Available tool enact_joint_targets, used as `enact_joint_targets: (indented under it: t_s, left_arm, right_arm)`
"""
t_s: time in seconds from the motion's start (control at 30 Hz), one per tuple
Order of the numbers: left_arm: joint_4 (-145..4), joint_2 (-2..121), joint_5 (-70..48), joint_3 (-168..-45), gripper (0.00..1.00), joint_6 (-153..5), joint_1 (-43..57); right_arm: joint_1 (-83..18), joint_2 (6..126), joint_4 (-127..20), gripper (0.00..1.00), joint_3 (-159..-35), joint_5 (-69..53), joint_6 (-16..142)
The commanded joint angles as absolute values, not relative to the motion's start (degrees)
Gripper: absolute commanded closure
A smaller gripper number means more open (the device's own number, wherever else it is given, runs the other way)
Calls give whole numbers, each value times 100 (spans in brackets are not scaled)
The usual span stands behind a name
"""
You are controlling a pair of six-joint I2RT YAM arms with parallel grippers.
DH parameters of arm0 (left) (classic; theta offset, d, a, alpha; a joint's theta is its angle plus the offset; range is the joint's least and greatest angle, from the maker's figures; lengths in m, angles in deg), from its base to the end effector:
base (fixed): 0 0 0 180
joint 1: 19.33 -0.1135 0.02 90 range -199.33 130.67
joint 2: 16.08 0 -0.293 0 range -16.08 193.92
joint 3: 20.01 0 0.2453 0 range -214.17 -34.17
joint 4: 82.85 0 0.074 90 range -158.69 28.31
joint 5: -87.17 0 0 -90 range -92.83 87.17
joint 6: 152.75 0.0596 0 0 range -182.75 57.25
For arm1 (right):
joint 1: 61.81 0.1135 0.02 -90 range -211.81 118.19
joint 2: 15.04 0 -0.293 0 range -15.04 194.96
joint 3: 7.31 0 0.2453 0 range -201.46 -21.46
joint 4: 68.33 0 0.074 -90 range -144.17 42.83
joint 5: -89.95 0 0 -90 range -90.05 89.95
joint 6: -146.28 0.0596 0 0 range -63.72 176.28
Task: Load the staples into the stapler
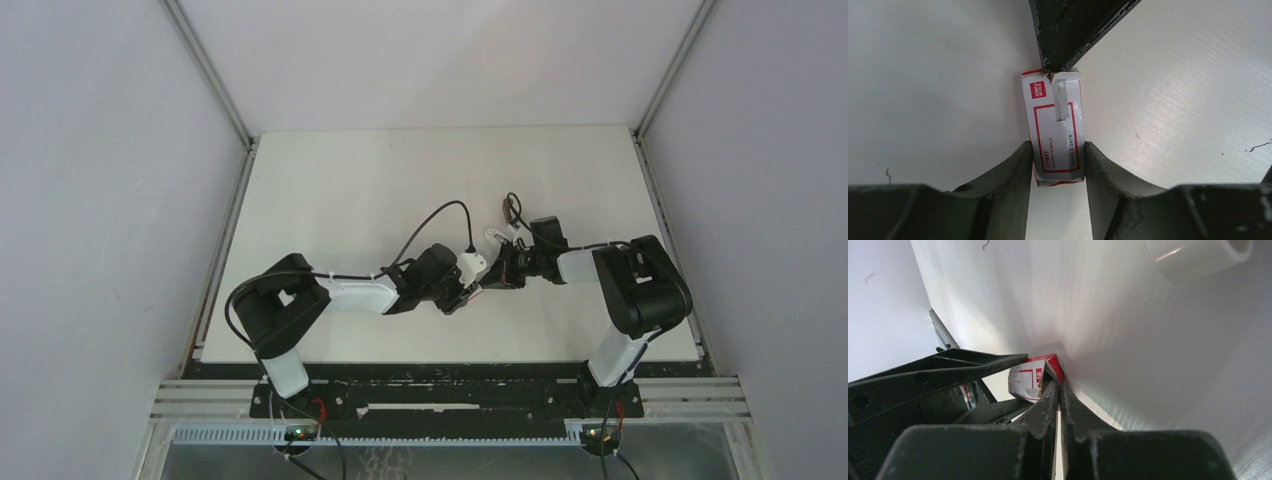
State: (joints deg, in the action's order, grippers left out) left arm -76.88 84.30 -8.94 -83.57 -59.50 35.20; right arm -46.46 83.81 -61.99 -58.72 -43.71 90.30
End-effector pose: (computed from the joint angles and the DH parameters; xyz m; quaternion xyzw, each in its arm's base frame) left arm 0.2078 -0.3025 0.1642 0.4608 0.7908 -0.2171 0.3394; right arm 0.2786 0.1191 0.1278 0.0291 0.8894 0.4416 0.1146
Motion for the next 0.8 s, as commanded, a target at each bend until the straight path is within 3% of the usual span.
enact_joint_targets:
  t_s: [0.0, 0.77]
  left_arm:
    - [-7683, 8142, -789, -8212, 55, -5809, 3552]
    - [-7059, 7668, -459, -7880, 54, -5624, 3548]
  right_arm:
    - [-4706, 8228, -6104, 100, -6046, -4249, 8835]
    - [-5027, 7750, -5767, 100, -5858, -3398, 8638]
